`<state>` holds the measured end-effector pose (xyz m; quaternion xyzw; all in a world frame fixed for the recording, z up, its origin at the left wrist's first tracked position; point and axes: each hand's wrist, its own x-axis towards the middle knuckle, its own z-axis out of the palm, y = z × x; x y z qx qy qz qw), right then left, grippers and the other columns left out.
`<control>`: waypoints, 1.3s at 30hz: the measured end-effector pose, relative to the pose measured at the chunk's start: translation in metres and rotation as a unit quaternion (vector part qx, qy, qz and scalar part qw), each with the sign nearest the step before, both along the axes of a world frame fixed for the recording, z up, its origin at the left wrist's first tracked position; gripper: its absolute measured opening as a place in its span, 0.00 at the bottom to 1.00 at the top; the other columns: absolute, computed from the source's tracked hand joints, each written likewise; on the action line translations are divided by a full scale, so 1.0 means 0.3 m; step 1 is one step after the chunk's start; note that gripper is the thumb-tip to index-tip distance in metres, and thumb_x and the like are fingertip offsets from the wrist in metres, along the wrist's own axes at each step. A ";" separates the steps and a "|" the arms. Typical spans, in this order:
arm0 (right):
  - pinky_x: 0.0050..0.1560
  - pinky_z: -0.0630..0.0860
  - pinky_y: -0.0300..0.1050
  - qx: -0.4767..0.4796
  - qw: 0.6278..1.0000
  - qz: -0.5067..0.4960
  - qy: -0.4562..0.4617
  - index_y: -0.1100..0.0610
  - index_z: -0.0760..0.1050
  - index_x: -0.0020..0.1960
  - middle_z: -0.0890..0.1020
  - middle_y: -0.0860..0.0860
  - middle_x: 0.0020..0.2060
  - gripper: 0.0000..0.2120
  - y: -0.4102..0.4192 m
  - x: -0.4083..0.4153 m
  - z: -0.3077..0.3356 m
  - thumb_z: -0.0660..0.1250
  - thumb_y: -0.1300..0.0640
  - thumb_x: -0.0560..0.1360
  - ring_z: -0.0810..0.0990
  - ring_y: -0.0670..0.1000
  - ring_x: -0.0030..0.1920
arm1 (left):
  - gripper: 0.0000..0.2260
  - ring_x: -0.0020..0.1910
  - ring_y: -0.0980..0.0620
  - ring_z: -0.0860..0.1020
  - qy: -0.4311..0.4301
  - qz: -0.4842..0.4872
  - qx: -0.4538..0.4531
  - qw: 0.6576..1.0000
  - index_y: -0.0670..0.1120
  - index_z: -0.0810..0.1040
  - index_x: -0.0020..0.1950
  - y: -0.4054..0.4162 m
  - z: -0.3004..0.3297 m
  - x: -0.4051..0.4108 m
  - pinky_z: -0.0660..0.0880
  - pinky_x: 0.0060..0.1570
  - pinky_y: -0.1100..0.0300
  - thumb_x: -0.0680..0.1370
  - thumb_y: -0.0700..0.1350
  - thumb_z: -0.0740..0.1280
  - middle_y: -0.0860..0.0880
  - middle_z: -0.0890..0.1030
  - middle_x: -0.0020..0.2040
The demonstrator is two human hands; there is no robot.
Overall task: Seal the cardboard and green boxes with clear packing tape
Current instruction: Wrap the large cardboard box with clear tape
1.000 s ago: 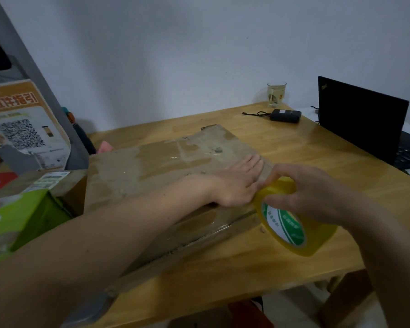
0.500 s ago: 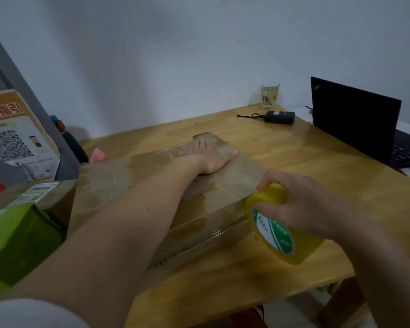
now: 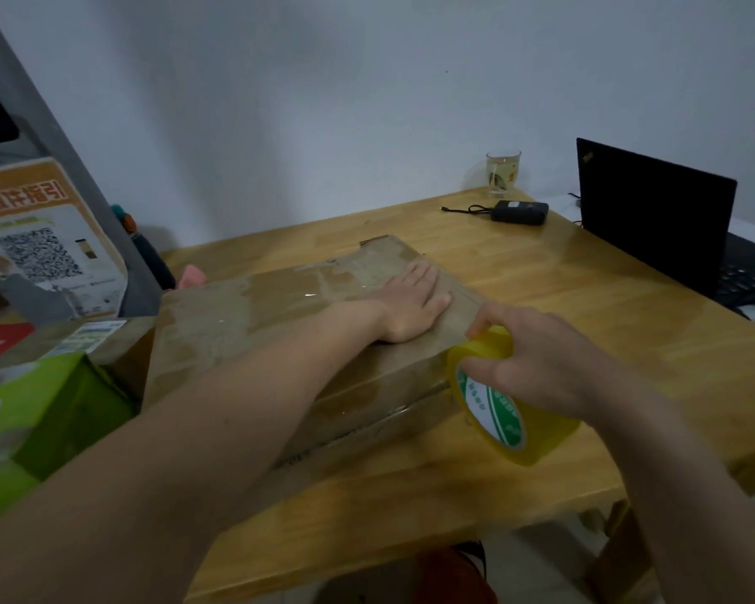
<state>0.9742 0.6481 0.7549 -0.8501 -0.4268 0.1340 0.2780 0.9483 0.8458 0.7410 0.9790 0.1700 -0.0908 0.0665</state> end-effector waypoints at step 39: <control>0.53 0.74 0.42 0.341 0.891 -0.115 0.277 0.53 0.72 0.64 0.76 0.39 0.56 0.32 -0.142 -0.112 -0.270 0.70 0.38 0.66 0.76 0.41 0.56 | 0.32 0.78 0.44 0.54 -0.198 0.026 0.265 0.943 0.47 0.49 0.80 -0.320 -0.169 -0.373 0.47 0.77 0.48 0.80 0.48 0.61 0.44 0.56 0.79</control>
